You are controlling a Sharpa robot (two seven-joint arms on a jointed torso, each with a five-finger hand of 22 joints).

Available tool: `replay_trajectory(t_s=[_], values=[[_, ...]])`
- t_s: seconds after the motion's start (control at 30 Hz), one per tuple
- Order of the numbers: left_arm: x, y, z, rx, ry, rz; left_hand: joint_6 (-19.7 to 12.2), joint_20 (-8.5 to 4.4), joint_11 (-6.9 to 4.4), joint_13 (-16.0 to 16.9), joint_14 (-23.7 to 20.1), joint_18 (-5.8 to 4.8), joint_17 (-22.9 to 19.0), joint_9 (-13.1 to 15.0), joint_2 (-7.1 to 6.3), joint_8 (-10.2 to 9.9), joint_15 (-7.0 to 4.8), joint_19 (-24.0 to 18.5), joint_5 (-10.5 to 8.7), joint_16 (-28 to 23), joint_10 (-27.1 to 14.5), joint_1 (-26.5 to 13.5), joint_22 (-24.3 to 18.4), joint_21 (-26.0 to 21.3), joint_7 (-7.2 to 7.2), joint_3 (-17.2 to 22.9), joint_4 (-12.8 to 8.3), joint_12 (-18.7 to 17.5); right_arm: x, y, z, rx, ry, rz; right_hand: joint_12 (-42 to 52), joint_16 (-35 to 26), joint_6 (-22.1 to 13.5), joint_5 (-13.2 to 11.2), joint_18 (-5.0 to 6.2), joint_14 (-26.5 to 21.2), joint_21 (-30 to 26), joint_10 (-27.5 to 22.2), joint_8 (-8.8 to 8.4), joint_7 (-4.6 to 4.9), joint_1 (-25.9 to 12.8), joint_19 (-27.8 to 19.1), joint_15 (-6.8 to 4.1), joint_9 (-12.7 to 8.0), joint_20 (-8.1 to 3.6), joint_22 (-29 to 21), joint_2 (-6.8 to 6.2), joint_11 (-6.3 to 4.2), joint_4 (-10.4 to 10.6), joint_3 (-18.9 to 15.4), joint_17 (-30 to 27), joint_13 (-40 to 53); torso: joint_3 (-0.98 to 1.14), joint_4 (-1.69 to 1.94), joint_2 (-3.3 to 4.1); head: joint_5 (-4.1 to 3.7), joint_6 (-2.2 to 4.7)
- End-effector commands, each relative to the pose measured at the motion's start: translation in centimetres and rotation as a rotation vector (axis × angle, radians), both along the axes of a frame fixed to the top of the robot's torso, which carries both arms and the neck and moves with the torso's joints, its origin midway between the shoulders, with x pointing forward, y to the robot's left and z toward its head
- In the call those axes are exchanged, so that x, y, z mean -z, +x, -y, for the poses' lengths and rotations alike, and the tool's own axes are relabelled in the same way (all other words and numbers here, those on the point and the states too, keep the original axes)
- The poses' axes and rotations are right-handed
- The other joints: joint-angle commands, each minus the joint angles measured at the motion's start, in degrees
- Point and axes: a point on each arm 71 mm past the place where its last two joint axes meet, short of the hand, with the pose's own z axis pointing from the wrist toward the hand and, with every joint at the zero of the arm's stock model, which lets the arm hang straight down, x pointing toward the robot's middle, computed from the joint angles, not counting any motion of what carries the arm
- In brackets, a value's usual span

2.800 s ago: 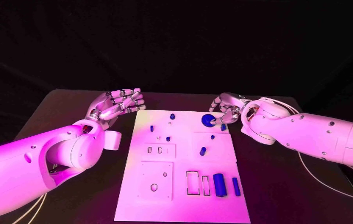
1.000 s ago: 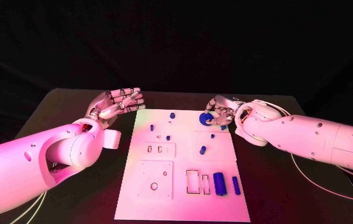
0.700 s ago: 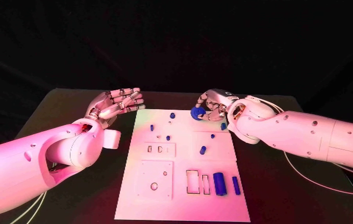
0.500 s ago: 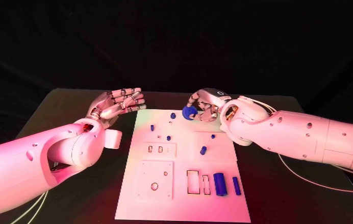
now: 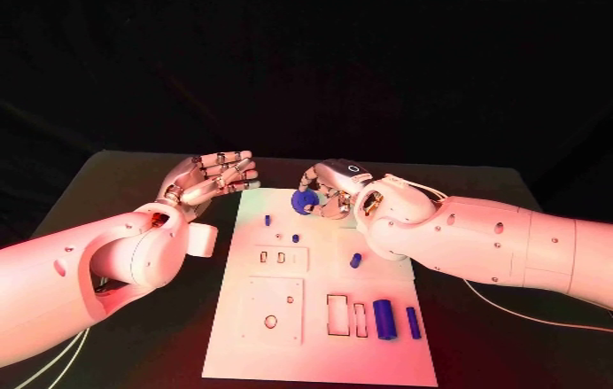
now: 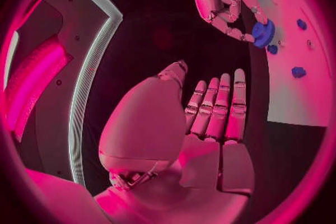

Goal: Assemble the parts on the task board

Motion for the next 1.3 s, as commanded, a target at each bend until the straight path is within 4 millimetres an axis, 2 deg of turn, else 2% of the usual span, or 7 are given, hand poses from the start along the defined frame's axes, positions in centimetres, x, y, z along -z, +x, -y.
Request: replay_trajectory(t_s=[0.03, 0.27, 0.5, 0.63, 0.93, 1.1, 1.3], values=[[-0.2, -0.1, 0.4, 0.028, 0.004, 0.022, -0.35, -0.02, 0.08, -0.03, -0.55, 0.73, 0.05, -0.06, 0.09, -0.19, -0.02, 0.46, -0.27, -0.32, -0.30, 0.68, -0.09, 0.23, 3.59, 0.19, -0.09, -0.09, 0.5, 0.0, -0.5, -0.002, -0.032, 0.008, -0.07, 0.23, 1.89, 0.27, -1.07, 4.54, 0.21, 2.11, 0.51, -1.06, -0.21, 1.16, -0.32, 0.73, -0.35, 8.42, 0.04, -0.34, 0.11, 0.26, 8.48, 9.40, 0.04, -0.03, 0.06, 0.28, 0.04], [-0.3, -0.1, 0.5, 0.030, 0.005, 0.024, -0.41, -0.02, 0.08, -0.02, -0.57, 0.73, 0.06, -0.07, 0.03, -0.21, -0.02, 0.47, -0.29, -0.34, -0.31, 0.74, -0.10, 0.23, 3.60, 0.23, -0.14, -0.09, 1.7, 0.0, -1.6, -0.007, -0.049, -0.018, -0.04, 0.21, 1.87, 0.28, -1.04, 4.53, 0.11, 2.15, 0.48, -1.04, -0.27, 1.08, -0.31, 0.73, -0.36, 8.32, -0.02, -0.31, 0.06, 0.41, 8.40, 9.45, 0.13, -0.16, 0.11, 0.50, 0.13], [-0.3, -0.1, 0.6, 0.034, 0.007, 0.026, -0.36, -0.02, 0.09, -0.02, -0.60, 0.73, 0.07, -0.07, -0.02, -0.20, -0.01, 0.48, -0.30, -0.37, -0.32, 0.79, -0.11, 0.23, 3.61, 0.27, -0.17, -0.08, 2.6, 0.2, -1.6, 0.005, -0.069, -0.043, -0.15, 0.19, 1.72, 0.25, -0.98, 4.51, -0.09, 2.04, 0.37, -0.97, -0.45, 0.92, -0.28, 0.72, -0.35, 8.11, -0.18, -0.27, 0.01, 0.65, 8.33, 9.31, 0.17, 0.00, 0.09, 0.59, -0.14], [-0.2, -0.1, 0.7, 0.040, 0.008, 0.025, -0.31, -0.02, 0.09, -0.02, -0.63, 0.72, 0.08, -0.07, -0.05, -0.20, -0.01, 0.48, -0.30, -0.39, -0.32, 0.82, -0.11, 0.23, 3.61, 0.29, -0.18, -0.08, 2.9, 0.5, -1.5, 0.017, -0.076, -0.051, -0.30, 0.17, 1.69, 0.23, -0.96, 4.49, -0.14, 1.90, 0.34, -0.94, -0.54, 0.87, -0.27, 0.72, -0.34, 8.06, -0.23, -0.24, 0.00, 0.74, 8.24, 9.11, 0.24, -0.31, 0.12, 0.88, -0.07], [-0.2, 0.0, 1.0, 0.048, 0.007, 0.024, -0.31, -0.02, 0.09, -0.02, -0.63, 0.72, 0.08, -0.07, -0.05, -0.20, -0.01, 0.48, -0.30, -0.39, -0.32, 0.82, -0.11, 0.23, 3.61, 0.29, -0.18, -0.08, 3.1, 0.8, -1.7, 0.022, -0.076, -0.056, -0.52, 0.10, 1.05, 0.03, -0.91, 4.44, -0.36, 1.69, -0.16, -0.65, -1.32, 0.70, -0.08, 0.66, -0.22, 7.90, -0.75, 0.00, -0.13, 1.53, 8.04, 8.89, 0.24, -0.26, 0.12, 0.50, 0.01], [-0.2, 0.0, 1.0, 0.048, 0.007, 0.023, -0.31, -0.02, 0.09, -0.02, -0.63, 0.72, 0.08, -0.07, -0.05, -0.20, -0.01, 0.48, -0.30, -0.39, -0.32, 0.82, -0.11, 0.23, 3.61, 0.29, -0.18, -0.08, 3.2, 0.8, -1.9, 0.015, -0.075, -0.073, -2.67, -0.07, -2.58, -2.32, -0.63, 4.30, -1.43, -0.43, -2.88, 0.73, -3.38, -0.13, 0.89, -0.14, 0.53, 6.97, -1.74, 1.18, 0.06, 2.46, 7.52, 6.18, 0.21, -0.15, 0.13, 0.41, -0.01], [-0.2, 0.0, 1.0, 0.049, 0.007, 0.023, -0.31, -0.02, 0.09, -0.02, -0.63, 0.72, 0.08, -0.07, -0.05, -0.20, -0.01, 0.48, -0.30, -0.39, -0.32, 0.82, -0.11, 0.23, 3.61, 0.29, -0.18, -0.08, 3.4, 0.9, -2.0, 0.014, -0.079, -0.091, -3.99, -0.06, -3.89, -3.08, -0.51, 4.29, -1.87, -1.71, -4.38, 1.24, -5.04, -0.42, 1.44, -0.55, 1.14, 6.67, -2.72, 1.74, 0.46, 1.47, 7.57, 4.59, 0.24, -0.20, 0.12, 0.40, 0.01]])
